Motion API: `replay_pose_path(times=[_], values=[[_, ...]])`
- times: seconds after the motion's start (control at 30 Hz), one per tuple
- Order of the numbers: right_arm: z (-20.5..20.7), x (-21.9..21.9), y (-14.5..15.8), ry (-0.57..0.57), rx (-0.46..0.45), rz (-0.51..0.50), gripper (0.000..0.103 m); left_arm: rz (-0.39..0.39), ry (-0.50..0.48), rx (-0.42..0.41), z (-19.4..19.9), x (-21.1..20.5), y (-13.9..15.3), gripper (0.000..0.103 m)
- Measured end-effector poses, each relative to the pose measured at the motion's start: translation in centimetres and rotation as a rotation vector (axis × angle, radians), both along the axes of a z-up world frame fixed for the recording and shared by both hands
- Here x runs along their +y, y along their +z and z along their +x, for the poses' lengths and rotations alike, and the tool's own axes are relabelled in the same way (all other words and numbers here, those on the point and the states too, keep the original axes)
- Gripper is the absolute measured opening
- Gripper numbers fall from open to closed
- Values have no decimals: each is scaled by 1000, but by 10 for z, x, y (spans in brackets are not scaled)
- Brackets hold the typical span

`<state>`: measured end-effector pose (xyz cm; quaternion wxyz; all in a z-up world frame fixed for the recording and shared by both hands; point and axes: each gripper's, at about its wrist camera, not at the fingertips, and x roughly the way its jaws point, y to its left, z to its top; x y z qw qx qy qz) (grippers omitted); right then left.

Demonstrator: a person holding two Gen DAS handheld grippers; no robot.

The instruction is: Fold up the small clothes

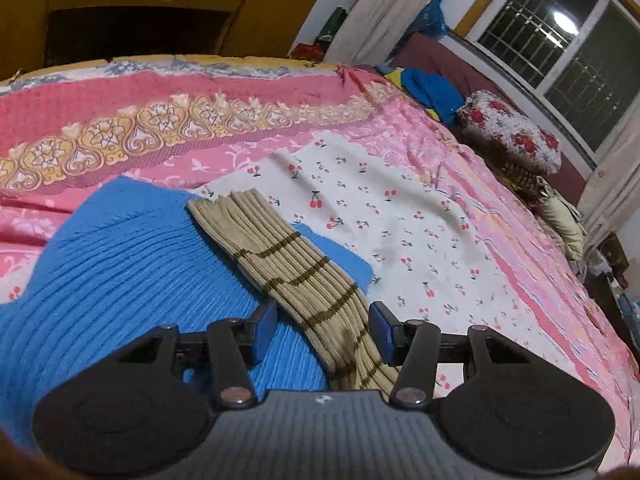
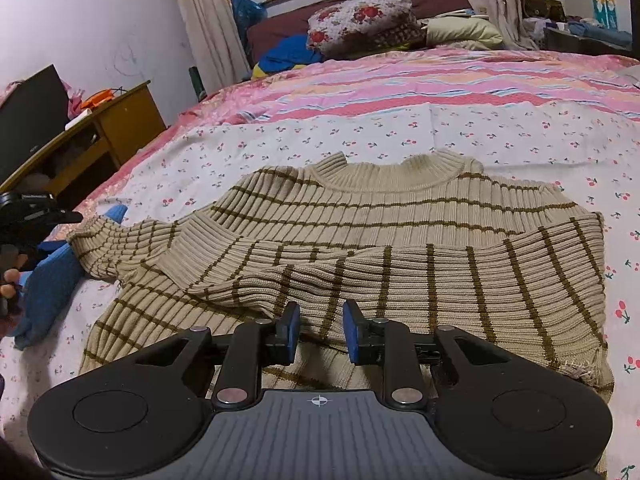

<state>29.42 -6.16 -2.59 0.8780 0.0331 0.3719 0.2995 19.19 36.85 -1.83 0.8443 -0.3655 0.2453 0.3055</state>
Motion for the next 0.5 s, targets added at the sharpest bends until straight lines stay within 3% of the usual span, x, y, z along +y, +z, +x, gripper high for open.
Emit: replay_pose_path(times=[0.17,0.3,0.37,0.5], values=[[-1,1,1,0,0,0,25,-21,52,-18,8,11,-9,54],[-3,-1,4,2,-2,12,25,1,38,9,11,6,-3,21],[-3,-4,6,2,-2,22,25,7,7,-15,11,0,2,16],[-4,-10,10,-10,-1,37,25,31,-104,-69,19,-27,21,15]])
